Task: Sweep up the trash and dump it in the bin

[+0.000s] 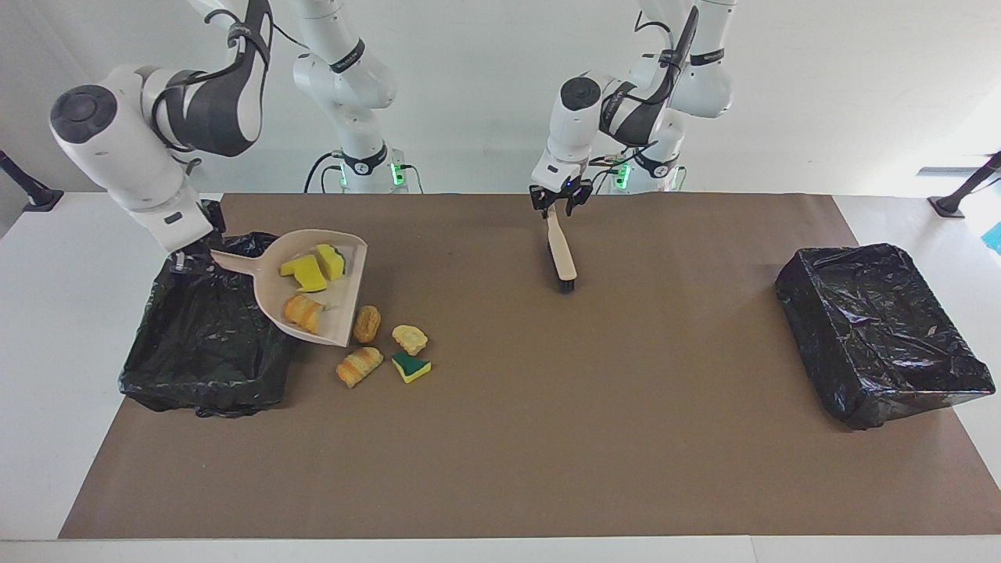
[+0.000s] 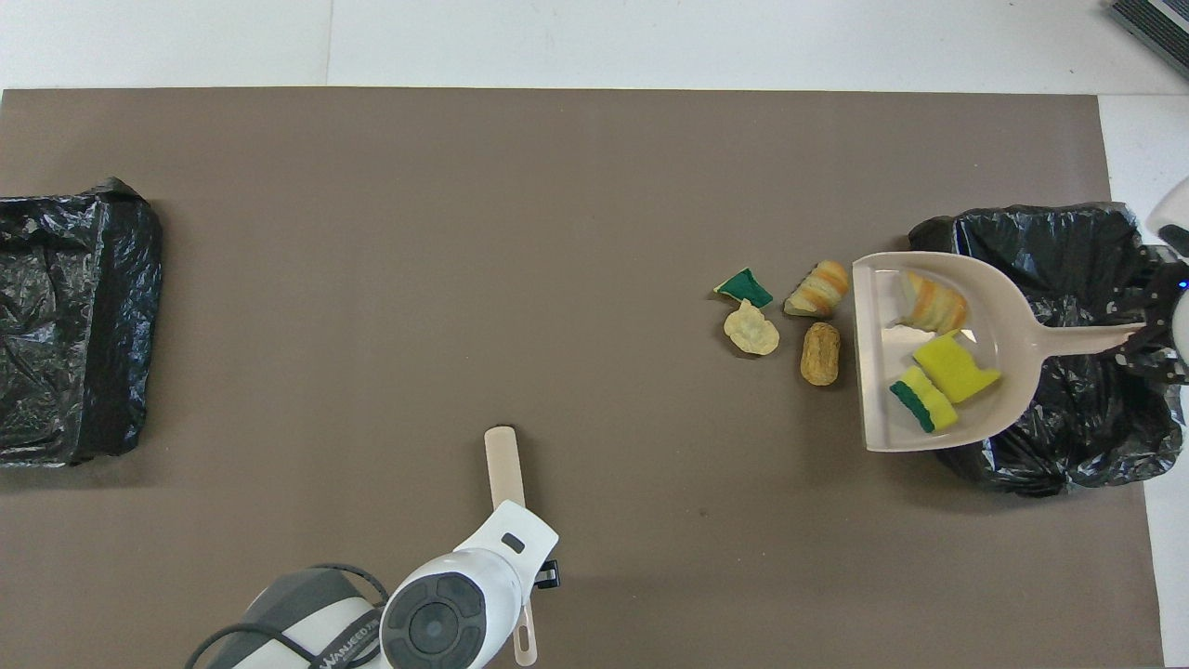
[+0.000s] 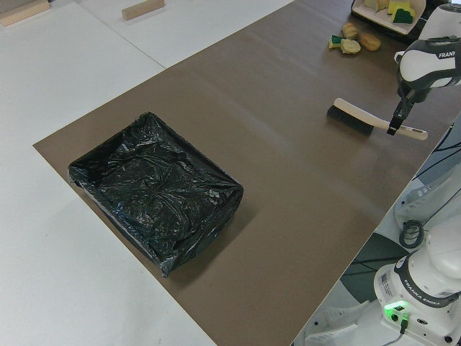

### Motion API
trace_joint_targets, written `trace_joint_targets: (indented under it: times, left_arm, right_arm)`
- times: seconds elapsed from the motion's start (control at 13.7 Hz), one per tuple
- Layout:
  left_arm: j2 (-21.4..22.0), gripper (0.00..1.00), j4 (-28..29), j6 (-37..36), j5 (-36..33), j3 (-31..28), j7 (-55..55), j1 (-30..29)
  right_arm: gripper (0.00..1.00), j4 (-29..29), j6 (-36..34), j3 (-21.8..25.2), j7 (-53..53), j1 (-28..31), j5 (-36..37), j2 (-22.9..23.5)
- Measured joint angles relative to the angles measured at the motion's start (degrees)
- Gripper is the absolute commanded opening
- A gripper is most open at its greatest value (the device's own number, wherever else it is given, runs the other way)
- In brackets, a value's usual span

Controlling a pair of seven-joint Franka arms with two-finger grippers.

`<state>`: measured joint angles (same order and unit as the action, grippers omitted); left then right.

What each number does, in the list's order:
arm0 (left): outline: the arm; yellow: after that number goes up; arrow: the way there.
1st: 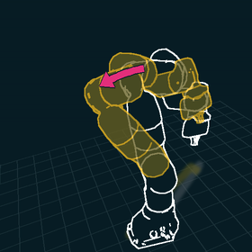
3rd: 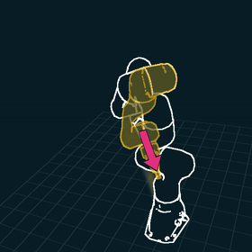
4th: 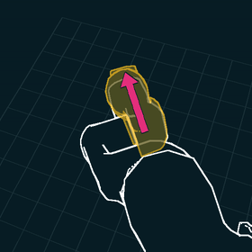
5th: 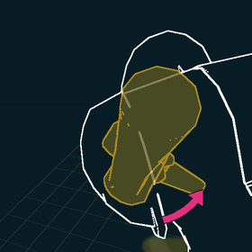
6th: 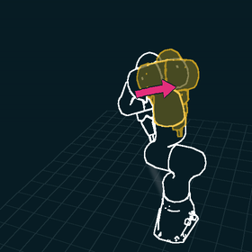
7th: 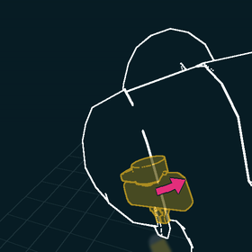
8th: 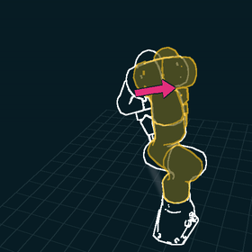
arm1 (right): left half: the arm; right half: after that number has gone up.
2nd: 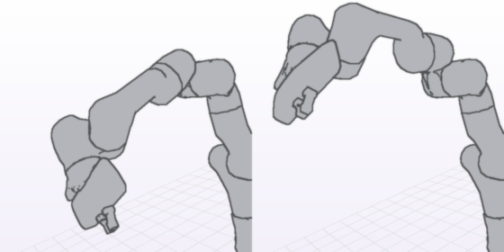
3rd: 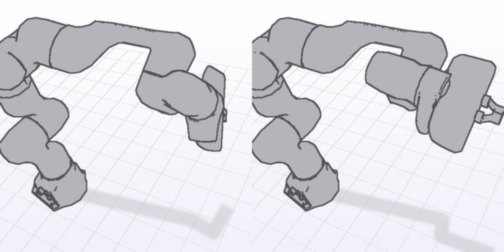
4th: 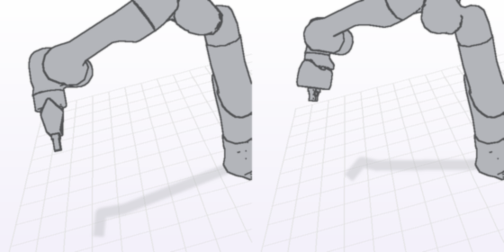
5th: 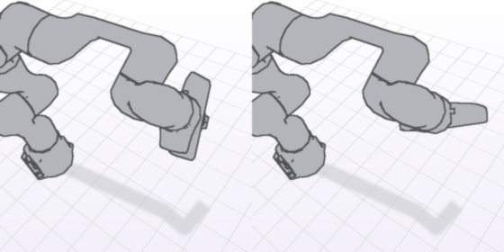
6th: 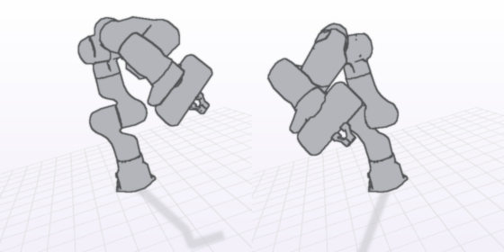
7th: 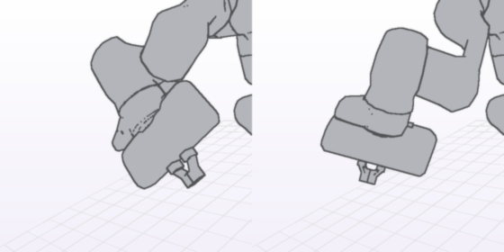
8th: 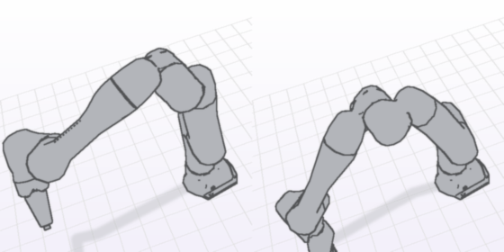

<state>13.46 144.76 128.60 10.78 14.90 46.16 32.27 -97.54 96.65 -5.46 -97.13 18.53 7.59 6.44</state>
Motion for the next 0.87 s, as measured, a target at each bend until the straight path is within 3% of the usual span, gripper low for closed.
trace_joint_targets:
  times: [0.36, 0.58, 0.87]
  left_arm:
    - [-2.8, 1.00, -8.6, -4.0, -0.4, -0.6, -12.1, -14.0]
    - [-8.7, 1.00, -17.3, -7.3, -4.3, -0.9, -19.7, -21.8]
    - [-15.9, 1.00, -29.3, -13.4, -7.7, -0.9, -29.9, -28.3]
  right_arm:
    - [0.00, 2.3, 2.0, 0.7, -10.2, 9.6, 1.6, 0.1]
    - [0.00, 3.0, 5.1, 1.3, -11.9, 13.0, 4.1, 0.1]
    - [0.00, 3.1, 7.2, 1.2, -9.6, 13.0, 14.4, 0.1]
